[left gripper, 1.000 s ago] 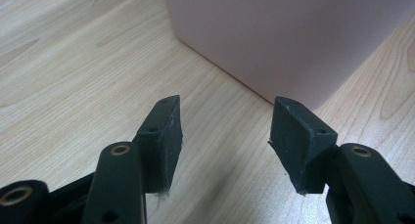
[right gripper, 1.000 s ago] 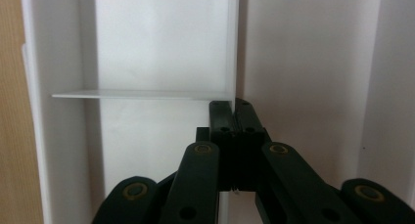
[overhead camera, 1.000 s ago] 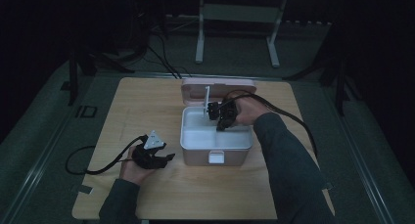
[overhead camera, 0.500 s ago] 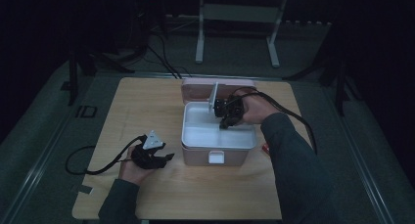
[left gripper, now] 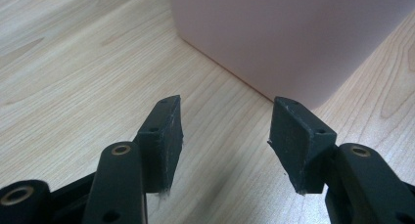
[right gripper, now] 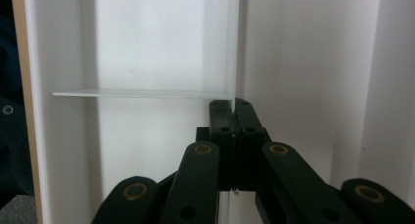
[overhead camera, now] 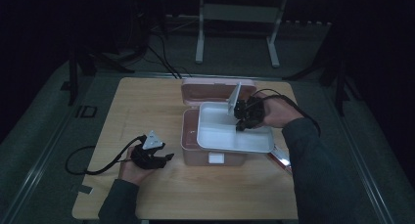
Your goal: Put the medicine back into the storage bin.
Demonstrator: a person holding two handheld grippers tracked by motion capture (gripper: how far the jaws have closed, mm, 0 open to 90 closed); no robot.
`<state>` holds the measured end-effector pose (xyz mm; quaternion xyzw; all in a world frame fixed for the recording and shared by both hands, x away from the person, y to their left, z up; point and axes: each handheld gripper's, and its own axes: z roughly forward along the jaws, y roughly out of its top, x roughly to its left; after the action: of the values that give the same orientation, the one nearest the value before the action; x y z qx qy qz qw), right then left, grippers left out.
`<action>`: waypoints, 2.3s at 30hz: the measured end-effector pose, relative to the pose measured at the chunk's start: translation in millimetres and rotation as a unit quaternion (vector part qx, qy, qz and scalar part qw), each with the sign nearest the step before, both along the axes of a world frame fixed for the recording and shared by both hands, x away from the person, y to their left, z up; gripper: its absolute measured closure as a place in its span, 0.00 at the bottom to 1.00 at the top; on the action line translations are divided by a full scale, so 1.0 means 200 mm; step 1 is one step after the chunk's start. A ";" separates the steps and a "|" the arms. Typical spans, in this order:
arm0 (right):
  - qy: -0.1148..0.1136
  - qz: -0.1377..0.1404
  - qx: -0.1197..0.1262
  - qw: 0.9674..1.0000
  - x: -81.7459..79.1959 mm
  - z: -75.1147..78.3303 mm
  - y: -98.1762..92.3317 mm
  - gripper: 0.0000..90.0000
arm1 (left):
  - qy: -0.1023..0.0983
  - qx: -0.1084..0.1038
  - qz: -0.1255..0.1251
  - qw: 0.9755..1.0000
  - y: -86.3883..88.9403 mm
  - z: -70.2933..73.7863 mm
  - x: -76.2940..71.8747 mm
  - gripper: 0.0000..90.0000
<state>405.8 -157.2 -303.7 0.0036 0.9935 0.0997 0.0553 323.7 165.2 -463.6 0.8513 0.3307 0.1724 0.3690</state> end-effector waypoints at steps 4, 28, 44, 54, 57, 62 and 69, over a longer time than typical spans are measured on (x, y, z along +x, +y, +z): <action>0.002 -0.010 0.004 1.000 -0.01 -0.01 -0.08 0.99 | 0.000 0.002 -0.001 1.000 0.00 0.00 0.00 0.50; 0.004 -0.101 0.009 0.995 -0.01 -0.01 -0.52 0.99 | 0.003 0.004 -0.001 1.000 0.00 -0.01 0.00 0.50; 0.009 -0.153 0.018 0.988 -0.01 -0.03 -0.76 0.99 | 0.004 0.004 -0.001 1.000 0.00 -0.01 0.00 0.50; -0.002 -0.205 0.033 0.978 0.03 -0.09 -0.90 0.99 | 0.005 0.005 -0.002 1.000 0.00 -0.01 0.01 0.51; -0.007 -0.224 0.043 0.974 0.06 -0.13 -0.93 0.99 | 0.005 0.005 -0.002 1.000 0.00 -0.01 0.01 0.51; -0.014 -0.246 0.044 0.968 0.11 -0.19 -0.95 0.99 | 0.007 0.008 -0.005 1.000 -0.01 -0.02 0.01 0.51; -0.015 -0.270 0.042 0.962 0.19 -0.31 -0.93 0.99 | 0.006 0.007 -0.004 1.000 -0.01 -0.01 0.00 0.51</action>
<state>443.1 -343.6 -365.2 0.2724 0.9496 0.1227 0.0951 324.7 163.8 -466.1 0.8563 0.3283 0.1679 0.3617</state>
